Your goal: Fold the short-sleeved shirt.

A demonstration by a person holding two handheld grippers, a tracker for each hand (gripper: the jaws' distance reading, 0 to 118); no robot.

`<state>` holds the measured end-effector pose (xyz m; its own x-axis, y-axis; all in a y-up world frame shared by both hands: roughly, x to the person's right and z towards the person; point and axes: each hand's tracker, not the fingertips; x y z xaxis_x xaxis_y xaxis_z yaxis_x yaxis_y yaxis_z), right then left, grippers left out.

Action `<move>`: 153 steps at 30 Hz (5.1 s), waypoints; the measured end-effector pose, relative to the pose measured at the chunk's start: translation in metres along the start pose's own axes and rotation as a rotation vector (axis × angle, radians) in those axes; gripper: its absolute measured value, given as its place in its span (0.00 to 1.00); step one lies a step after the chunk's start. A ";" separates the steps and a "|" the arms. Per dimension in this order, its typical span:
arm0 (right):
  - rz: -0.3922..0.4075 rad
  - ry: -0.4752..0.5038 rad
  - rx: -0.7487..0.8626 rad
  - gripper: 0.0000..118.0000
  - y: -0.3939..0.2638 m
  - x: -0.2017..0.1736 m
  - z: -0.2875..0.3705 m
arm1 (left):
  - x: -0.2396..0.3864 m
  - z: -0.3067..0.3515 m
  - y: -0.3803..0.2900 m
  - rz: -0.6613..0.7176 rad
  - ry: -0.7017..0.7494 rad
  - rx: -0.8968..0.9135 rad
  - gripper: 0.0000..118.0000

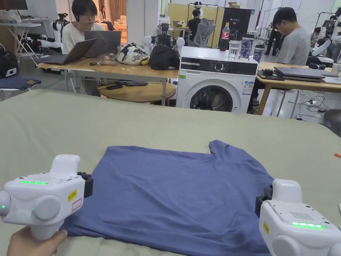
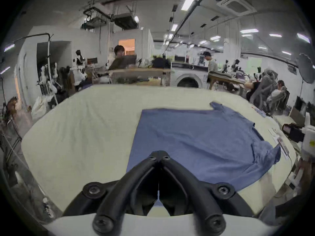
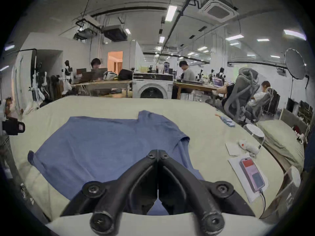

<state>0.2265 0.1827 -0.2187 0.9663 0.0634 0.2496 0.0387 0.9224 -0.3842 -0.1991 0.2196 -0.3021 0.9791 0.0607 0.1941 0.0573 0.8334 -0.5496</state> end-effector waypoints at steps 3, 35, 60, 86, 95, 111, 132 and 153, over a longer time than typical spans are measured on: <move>0.015 0.018 -0.029 0.00 -0.008 -0.002 -0.007 | -0.026 -0.017 0.000 0.051 -0.001 -0.161 0.00; 0.000 0.047 -0.530 0.04 -0.079 0.086 -0.031 | -0.047 -0.073 -0.049 0.025 0.004 -0.463 0.01; -0.056 0.061 -0.493 0.03 0.067 0.087 -0.227 | -0.053 -0.219 0.110 0.168 -0.046 -0.376 0.01; 0.009 0.007 -0.003 0.00 0.054 0.012 -0.133 | 0.012 -0.108 0.059 -0.026 -0.016 0.117 0.22; -0.050 0.058 -0.018 0.00 0.035 -0.007 -0.096 | -0.002 -0.104 0.049 -0.034 -0.008 -0.024 0.00; -0.029 0.005 -0.144 0.00 0.005 0.024 -0.097 | -0.035 -0.229 0.058 0.034 0.058 -0.603 0.52; -0.071 0.087 -0.613 0.02 0.007 0.106 -0.226 | -0.027 -0.180 0.034 0.018 0.011 -0.432 0.00; 0.103 0.041 -0.567 0.01 -0.017 0.086 -0.027 | -0.063 -0.056 -0.007 -0.010 -0.045 -0.435 0.00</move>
<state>0.3156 0.1618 -0.2148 0.9809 0.1172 0.1554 0.0633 0.5629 -0.8241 -0.2504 0.1791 -0.3558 0.9693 0.0857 0.2306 0.1527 0.5254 -0.8371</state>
